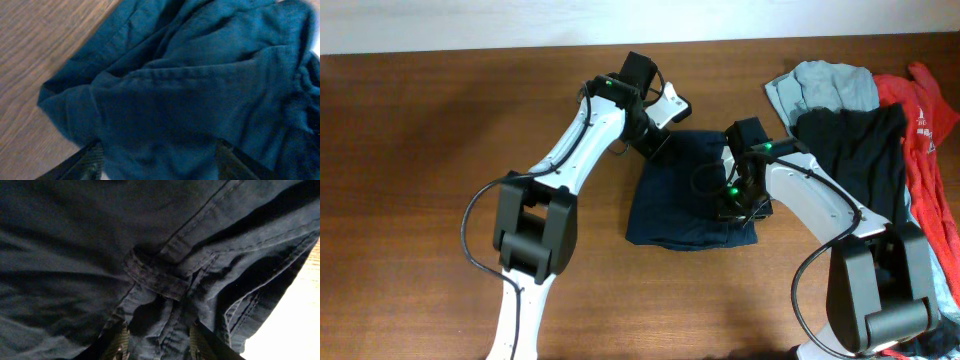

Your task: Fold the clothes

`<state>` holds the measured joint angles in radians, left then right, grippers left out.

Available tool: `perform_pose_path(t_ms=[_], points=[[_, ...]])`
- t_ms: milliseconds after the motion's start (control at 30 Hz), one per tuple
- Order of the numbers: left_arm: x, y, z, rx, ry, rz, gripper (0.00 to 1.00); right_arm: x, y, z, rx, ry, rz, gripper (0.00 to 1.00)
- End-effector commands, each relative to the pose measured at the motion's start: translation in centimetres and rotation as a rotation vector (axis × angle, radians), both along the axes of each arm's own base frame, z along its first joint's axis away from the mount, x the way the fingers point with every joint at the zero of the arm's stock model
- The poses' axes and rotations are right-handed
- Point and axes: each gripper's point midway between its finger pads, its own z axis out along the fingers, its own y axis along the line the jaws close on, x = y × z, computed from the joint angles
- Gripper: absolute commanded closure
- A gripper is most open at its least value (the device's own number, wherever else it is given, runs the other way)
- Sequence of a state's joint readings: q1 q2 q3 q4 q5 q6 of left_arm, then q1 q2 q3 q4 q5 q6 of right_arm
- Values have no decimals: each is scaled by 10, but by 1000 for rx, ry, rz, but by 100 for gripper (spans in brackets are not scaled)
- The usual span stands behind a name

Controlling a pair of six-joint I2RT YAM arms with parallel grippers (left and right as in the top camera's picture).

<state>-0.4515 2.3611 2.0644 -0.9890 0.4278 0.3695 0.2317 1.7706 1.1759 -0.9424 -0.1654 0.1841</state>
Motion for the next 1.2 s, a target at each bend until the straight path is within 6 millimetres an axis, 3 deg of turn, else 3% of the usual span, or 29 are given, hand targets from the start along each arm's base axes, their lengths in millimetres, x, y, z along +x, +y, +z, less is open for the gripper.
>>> perform_pose_path(t_ms=[0, 67, 100, 200, 333, 467, 567, 633, 700, 767, 867, 933, 967, 1000, 1100, 1167], points=[[-2, -2, -32, 3, 55, 2, 58, -3, -4, -3, -20, 13, -6, 55], [2, 2, -35, 20, 55, 37, 96, -5, -4, -3, -22, 19, -6, 56], [13, 16, -40, 87, 48, 148, 99, -7, -5, -3, -25, 30, -6, 61], [37, 66, -48, 272, 16, 434, 100, -14, -9, -3, -40, 59, -16, 81], [33, 95, -52, 312, 70, 480, 100, -17, -31, -5, -171, 70, -120, 91], [24, 104, -52, 335, 116, 484, 98, -10, -31, -5, -170, 43, -137, 96], [10, 107, -43, 360, 184, 525, 92, -3, 2, 7, 22, 0, 36, 96], [-2, 101, -32, 327, 254, 555, 92, 2, 38, 31, 237, -60, 152, 95], [-18, 99, -25, 331, 336, 606, 92, 7, 77, 68, 496, -139, 229, 95], [-34, 99, -24, 367, 386, 601, 92, 10, 93, 83, 613, -167, 249, 95], [-46, 92, -24, 392, 407, 577, 93, 14, 89, 75, 572, -165, 235, 95], [-52, 83, -23, 390, 419, 574, 92, 18, 77, 55, 458, -158, 223, 94], [-58, 67, -22, 367, 428, 548, 92, 18, 69, 38, 380, -134, 218, 94], [-58, 64, -23, 371, 414, 542, 92, 17, 69, 35, 381, -121, 221, 94], [-53, 67, -25, 409, 363, 559, 90, 7, 69, 24, 376, -68, 237, 95], [-50, 69, -25, 408, 357, 566, 90, 1, 50, 7, 253, -36, 233, 94]])
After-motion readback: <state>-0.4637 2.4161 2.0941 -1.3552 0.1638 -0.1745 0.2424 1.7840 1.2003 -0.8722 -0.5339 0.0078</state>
